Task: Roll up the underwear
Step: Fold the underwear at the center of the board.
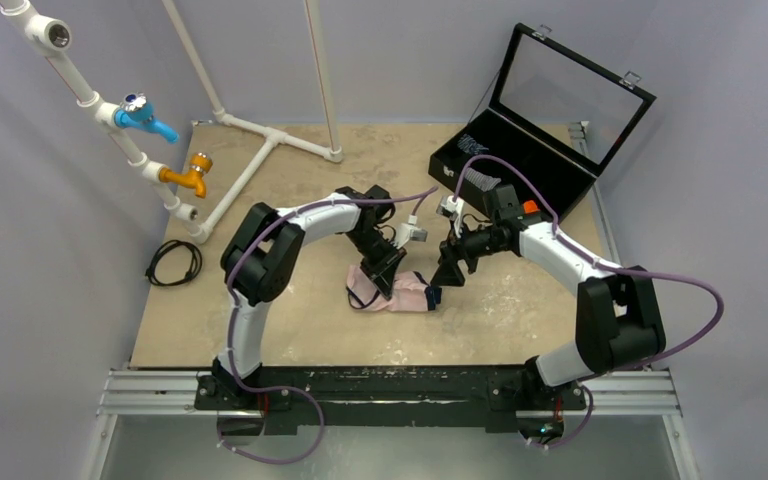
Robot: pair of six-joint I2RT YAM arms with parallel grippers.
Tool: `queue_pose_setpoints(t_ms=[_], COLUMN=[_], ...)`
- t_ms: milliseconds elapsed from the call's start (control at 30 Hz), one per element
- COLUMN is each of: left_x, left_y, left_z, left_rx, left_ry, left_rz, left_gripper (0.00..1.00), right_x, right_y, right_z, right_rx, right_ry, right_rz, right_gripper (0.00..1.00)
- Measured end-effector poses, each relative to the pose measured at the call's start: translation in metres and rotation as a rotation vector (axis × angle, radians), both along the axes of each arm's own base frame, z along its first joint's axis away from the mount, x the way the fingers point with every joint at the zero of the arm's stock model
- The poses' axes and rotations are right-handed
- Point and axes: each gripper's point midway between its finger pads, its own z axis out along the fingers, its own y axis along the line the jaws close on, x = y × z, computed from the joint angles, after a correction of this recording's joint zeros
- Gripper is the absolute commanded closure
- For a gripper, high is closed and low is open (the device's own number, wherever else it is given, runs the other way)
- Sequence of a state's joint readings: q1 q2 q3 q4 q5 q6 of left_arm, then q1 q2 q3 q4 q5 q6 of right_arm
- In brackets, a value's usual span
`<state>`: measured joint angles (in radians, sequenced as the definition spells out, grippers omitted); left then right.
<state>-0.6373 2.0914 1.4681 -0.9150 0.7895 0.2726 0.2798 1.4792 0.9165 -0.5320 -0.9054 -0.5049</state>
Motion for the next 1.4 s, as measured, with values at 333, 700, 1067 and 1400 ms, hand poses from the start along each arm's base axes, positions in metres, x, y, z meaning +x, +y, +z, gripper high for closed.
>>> queue_pose_setpoints(t_ms=[333,700,1067,1400], left_x=[0.007,0.019,0.024,0.027], left_y=[-0.007,-0.005,-0.009,-0.010], left_z=[0.006,-0.001,-0.001,-0.007], left_rx=[-0.010,0.007,0.019,0.033], left_ry=[0.026,0.081,0.101,0.113], left_rz=[0.006,0.050,0.055,0.063], left_gripper=[0.99,0.98,0.96,0.89], right_x=[-0.001,0.014,0.020,0.033], right_y=[0.007,0.003,-0.004,-0.007], right_z=[-0.004,-0.032,-0.055,-0.060], right_rx=[-0.001,-0.088,-0.161,-0.194], right_ry=[0.002,0.058,0.126,0.118], right_rz=[0.011,-0.079,-0.151,-0.195], right_gripper=[0.27,0.32,0.33,0.35])
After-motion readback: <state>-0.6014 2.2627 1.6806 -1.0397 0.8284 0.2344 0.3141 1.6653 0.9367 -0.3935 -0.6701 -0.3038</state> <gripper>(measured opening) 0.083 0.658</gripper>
